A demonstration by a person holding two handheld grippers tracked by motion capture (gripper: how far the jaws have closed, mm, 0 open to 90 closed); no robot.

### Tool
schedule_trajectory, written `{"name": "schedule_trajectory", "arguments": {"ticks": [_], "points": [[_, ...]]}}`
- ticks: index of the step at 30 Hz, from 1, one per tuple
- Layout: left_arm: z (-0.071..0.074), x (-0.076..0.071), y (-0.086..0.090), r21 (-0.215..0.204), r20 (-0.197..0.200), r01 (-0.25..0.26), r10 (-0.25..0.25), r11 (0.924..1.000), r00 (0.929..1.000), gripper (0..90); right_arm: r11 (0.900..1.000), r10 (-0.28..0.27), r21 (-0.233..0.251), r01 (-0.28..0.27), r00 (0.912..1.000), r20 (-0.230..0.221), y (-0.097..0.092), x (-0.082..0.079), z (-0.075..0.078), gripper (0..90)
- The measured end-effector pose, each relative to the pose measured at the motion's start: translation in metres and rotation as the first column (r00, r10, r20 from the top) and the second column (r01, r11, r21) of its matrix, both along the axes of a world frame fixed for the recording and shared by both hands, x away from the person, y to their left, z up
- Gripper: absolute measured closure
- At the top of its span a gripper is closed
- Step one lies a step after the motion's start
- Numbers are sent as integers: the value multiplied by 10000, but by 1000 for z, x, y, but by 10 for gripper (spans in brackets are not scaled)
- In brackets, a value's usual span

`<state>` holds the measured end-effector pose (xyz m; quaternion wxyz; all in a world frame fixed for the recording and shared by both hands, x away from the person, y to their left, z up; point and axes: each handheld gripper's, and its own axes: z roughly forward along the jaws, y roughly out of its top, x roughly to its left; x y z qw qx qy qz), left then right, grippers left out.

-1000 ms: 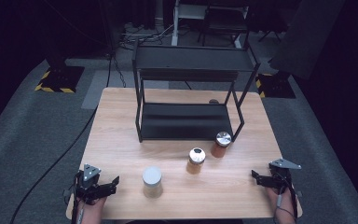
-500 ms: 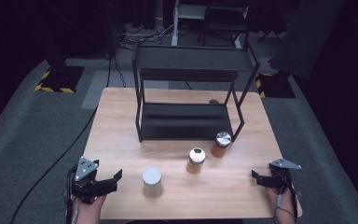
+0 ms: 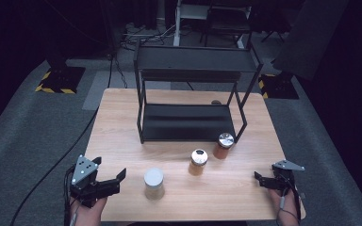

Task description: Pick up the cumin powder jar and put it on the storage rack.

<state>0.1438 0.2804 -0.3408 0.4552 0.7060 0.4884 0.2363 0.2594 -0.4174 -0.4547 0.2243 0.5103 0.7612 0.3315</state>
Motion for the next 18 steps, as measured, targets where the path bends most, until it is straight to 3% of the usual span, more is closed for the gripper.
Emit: {"name": "schedule_trajectory", "arguments": {"ticks": [9, 18], "points": [[10, 1, -22, 166, 240, 681, -685, 9975, 9974, 83, 10000, 0, 2, 0, 10000, -1, 0, 0, 0, 100], [15, 8, -43, 361, 217, 1329, -1337, 9905, 9908, 83, 10000, 1, 1, -1, 10000, 1, 0, 0, 0, 100]]}}
